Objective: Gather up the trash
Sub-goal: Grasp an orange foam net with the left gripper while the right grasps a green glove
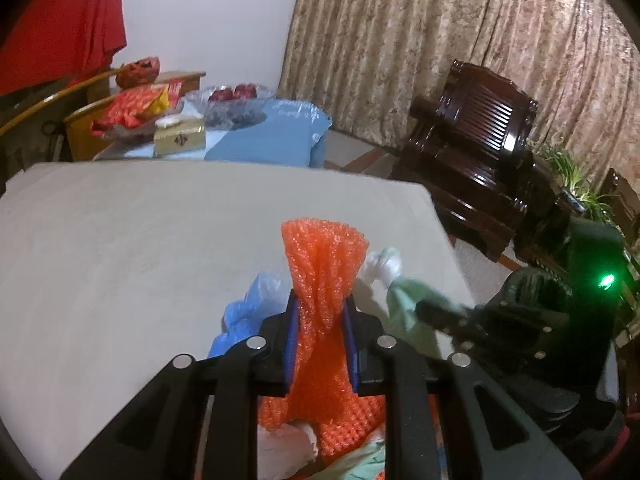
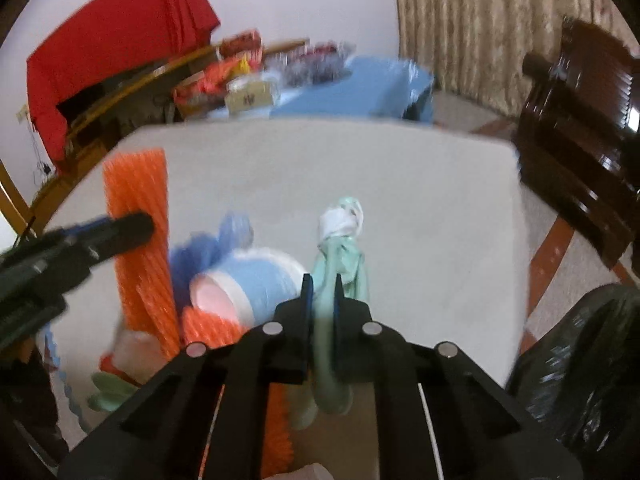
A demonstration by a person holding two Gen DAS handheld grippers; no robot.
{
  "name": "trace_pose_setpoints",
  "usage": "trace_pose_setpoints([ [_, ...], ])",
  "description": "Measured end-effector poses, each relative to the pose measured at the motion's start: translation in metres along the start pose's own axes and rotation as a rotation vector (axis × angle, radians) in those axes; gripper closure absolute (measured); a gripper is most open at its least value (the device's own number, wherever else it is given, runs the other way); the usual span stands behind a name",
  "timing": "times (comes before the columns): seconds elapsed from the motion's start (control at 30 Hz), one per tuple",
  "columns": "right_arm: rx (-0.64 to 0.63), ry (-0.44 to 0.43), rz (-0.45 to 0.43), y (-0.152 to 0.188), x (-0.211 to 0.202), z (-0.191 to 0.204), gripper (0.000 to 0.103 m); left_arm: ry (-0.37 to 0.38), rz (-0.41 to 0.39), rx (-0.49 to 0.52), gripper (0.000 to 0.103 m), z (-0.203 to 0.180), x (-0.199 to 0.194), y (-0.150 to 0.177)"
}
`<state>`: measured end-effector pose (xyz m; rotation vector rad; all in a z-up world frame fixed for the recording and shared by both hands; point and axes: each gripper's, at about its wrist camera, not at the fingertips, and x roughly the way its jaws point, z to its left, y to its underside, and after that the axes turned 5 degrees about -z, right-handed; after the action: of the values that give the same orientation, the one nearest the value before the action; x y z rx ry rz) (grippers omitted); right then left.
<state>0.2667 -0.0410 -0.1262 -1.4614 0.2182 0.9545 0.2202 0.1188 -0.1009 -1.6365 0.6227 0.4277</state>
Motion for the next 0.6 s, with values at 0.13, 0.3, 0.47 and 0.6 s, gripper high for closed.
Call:
trace_pose_setpoints([
  [0.13,0.004,-0.019,-0.094,-0.024,-0.030,-0.003,0.095,0.029,-0.046,-0.002,0.083,-0.007,-0.015,-0.015],
  [0.3,-0.009,-0.017,-0.167,-0.045,-0.060,-0.006,0.095,0.055,-0.108,-0.004,0.083,-0.017,-0.035,-0.031],
  [0.47,-0.010,-0.005,-0.190,-0.044,-0.089,-0.013,0.095,0.076,-0.122,0.010,0.083,-0.031,-0.044,-0.034],
  [0.6,0.010,0.018,-0.173,-0.030,-0.106,-0.026,0.095,0.065,-0.124,0.038,0.083,-0.043,-0.046,-0.026],
])
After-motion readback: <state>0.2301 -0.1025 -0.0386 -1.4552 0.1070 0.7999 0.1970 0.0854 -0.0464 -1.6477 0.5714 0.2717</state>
